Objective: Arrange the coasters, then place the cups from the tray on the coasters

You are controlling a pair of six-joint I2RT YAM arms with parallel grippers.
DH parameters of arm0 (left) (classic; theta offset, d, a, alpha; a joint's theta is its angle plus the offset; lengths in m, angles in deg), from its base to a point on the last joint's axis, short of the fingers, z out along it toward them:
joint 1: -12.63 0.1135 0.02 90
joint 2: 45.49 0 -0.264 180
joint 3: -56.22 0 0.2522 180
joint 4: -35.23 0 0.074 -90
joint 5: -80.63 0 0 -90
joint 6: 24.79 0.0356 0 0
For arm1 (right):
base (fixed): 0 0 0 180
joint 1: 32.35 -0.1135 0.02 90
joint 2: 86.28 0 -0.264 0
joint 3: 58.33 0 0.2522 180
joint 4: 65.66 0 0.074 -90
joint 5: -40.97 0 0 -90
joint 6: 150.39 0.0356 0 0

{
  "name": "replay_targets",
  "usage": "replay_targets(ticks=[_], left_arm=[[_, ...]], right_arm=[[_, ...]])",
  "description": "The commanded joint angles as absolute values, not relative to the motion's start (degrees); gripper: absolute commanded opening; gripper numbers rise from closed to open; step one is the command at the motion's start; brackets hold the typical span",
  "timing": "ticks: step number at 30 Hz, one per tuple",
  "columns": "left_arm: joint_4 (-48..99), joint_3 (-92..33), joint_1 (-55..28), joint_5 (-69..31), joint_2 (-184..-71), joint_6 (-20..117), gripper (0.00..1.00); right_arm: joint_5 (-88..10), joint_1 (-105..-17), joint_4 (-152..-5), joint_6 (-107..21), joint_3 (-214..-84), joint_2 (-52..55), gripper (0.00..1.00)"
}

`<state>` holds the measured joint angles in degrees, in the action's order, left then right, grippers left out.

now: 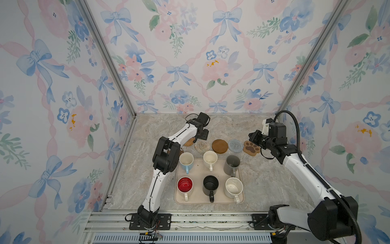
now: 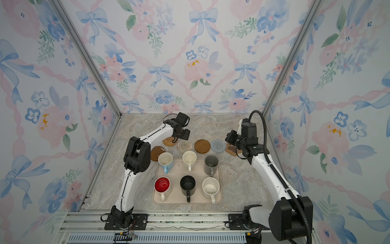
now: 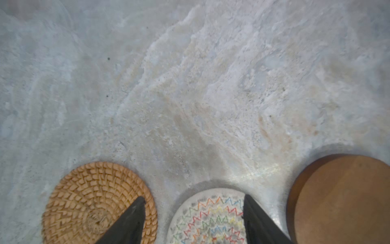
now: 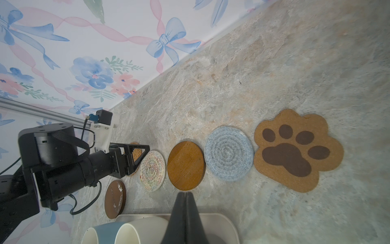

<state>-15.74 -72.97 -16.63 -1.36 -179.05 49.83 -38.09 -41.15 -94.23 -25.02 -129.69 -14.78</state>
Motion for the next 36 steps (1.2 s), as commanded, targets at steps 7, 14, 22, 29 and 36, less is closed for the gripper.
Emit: replay_targets(ticks=[7, 14, 22, 29, 36], left_arm=[[-16.7, -72.9, -13.7, 2.0, -174.5, 50.8, 0.68], [-16.6, -68.5, -10.3, 2.8, -173.5, 50.2, 0.64], [-16.3, -63.3, -9.3, 3.6, -173.5, 48.9, 0.57], [-16.2, -59.8, -9.3, 3.0, -173.3, 48.0, 0.55], [-15.6, -55.1, -9.3, 2.2, -172.2, 47.4, 0.54]], right_arm=[[-38.3, -41.8, -95.6, -25.2, -130.3, -16.1, 0.0], [-38.3, -42.5, -95.2, -25.1, -130.6, -15.3, 0.0], [-38.4, -43.4, -95.2, -25.2, -131.3, -14.2, 0.0], [-38.7, -43.9, -95.1, -25.1, -131.1, -13.9, 0.0], [-38.7, -44.5, -94.9, -25.1, -131.4, -13.4, 0.0]])
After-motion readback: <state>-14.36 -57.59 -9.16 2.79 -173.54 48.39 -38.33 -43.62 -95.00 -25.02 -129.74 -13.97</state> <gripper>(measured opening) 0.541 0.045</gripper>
